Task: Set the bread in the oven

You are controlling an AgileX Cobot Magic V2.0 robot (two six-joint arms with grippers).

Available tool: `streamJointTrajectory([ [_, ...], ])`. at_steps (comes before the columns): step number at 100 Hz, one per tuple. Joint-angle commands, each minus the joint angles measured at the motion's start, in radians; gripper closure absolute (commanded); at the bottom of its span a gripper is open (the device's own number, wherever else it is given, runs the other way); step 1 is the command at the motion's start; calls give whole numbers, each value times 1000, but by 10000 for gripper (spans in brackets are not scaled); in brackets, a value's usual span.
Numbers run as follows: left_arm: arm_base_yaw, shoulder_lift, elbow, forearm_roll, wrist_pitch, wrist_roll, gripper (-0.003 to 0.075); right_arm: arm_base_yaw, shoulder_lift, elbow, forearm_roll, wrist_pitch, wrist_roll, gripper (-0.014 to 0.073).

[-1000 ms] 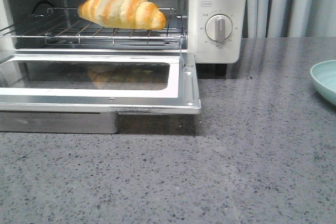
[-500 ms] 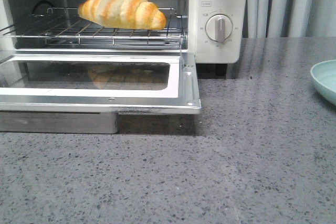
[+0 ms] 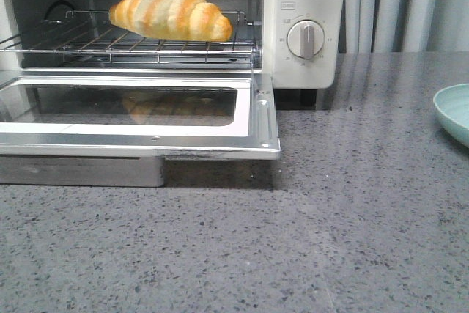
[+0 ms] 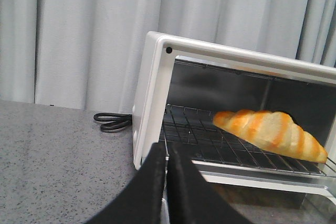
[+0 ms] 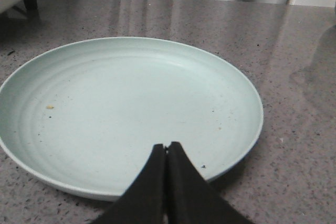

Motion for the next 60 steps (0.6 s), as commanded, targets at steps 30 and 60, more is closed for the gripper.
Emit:
streamJointTrajectory([
  [30, -2, -28, -24, -16, 58, -1, 741, -5, -16, 13, -8, -70, -10, 653],
  [60, -2, -28, -13, -16, 76, -11, 741, -5, -16, 13, -8, -70, -10, 653],
])
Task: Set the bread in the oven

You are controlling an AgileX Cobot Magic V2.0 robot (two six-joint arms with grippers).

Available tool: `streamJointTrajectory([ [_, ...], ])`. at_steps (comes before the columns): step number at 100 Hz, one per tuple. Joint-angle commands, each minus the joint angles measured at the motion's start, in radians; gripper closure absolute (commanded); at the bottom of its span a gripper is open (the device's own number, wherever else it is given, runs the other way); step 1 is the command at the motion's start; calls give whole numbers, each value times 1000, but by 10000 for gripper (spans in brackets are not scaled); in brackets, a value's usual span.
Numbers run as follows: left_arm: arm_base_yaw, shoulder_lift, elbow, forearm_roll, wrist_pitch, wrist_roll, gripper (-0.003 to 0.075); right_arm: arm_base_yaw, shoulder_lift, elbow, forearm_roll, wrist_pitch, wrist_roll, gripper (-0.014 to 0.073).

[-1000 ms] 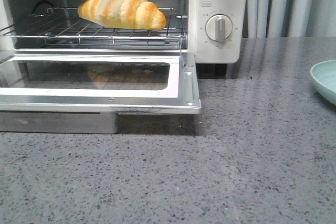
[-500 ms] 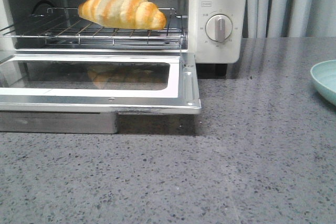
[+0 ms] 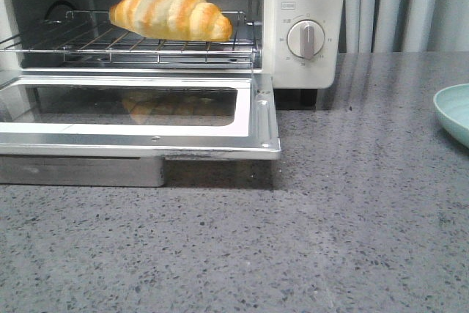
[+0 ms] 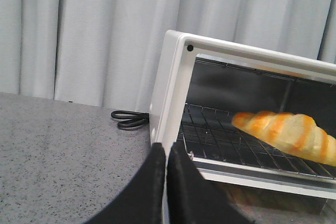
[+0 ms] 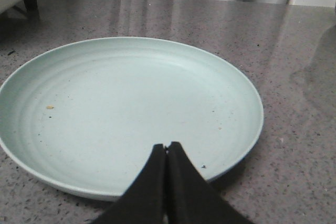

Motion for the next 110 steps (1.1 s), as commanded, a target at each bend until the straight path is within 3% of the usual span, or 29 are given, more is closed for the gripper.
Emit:
streamJointTrajectory([
  [1, -2, -28, -31, -14, 24, -11, 741, -5, -16, 13, -8, -70, -10, 653],
  [22, -4, -28, -33, -104, 31, -4, 741, -5, -16, 13, -8, -70, -10, 653],
  [34, -16, -28, -33, -204, 16, 147, 741, -5, -16, 13, -8, -70, -10, 653],
  [41, -22, -28, -33, -352, 23, 308, 741, -5, -16, 13, -8, -70, -10, 653],
  [63, -24, -28, -33, -1093, 46, 1099, 741, -5, -16, 13, -8, -70, -10, 653],
  [72, -24, -28, -33, -1377, 76, 1358, 741, -5, -16, 13, -8, -70, -10, 653],
  [91, -22, -28, -33, -1884, 103, 1981, 741, -5, -16, 13, -8, -70, -10, 653],
  [98, -22, -28, -29, -1975, 96, 2106, 741, -5, -16, 13, -8, -70, -10, 653],
  [110, -22, -28, -3, -1980, 66, 2119, 741, -5, -16, 13, -8, -70, -10, 653],
])
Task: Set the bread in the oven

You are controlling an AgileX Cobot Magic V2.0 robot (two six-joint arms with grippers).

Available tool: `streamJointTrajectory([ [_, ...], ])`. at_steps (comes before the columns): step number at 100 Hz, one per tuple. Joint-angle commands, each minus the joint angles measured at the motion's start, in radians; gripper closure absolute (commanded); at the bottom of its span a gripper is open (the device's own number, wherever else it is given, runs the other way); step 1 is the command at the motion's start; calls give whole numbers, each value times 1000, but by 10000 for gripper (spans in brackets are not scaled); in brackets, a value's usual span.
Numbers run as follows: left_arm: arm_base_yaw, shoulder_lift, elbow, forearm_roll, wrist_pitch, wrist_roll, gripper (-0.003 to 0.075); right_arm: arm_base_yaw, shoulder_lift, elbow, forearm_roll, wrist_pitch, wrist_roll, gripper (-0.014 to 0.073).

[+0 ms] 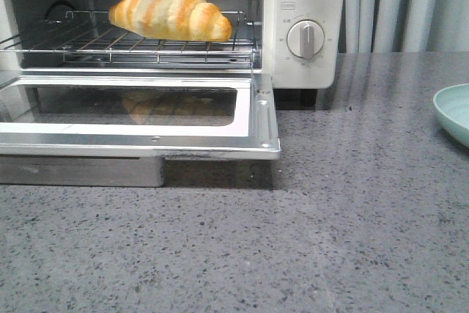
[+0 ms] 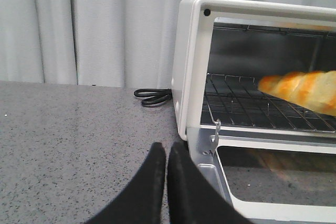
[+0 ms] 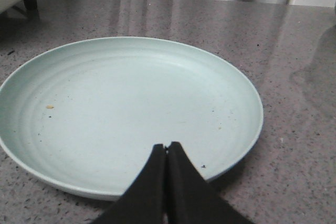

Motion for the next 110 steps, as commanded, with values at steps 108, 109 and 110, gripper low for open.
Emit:
streamJointTrajectory([
  [108, 23, -28, 107, 183, 154, -116, 741, -5, -16, 13, -8, -72, -8, 653],
  [109, 19, -28, 107, 184, 154, -116, 741, -5, -16, 13, -8, -72, -8, 653],
  [110, 17, -28, 107, 187, 154, -116, 741, -5, -16, 13, -8, -72, -8, 653],
])
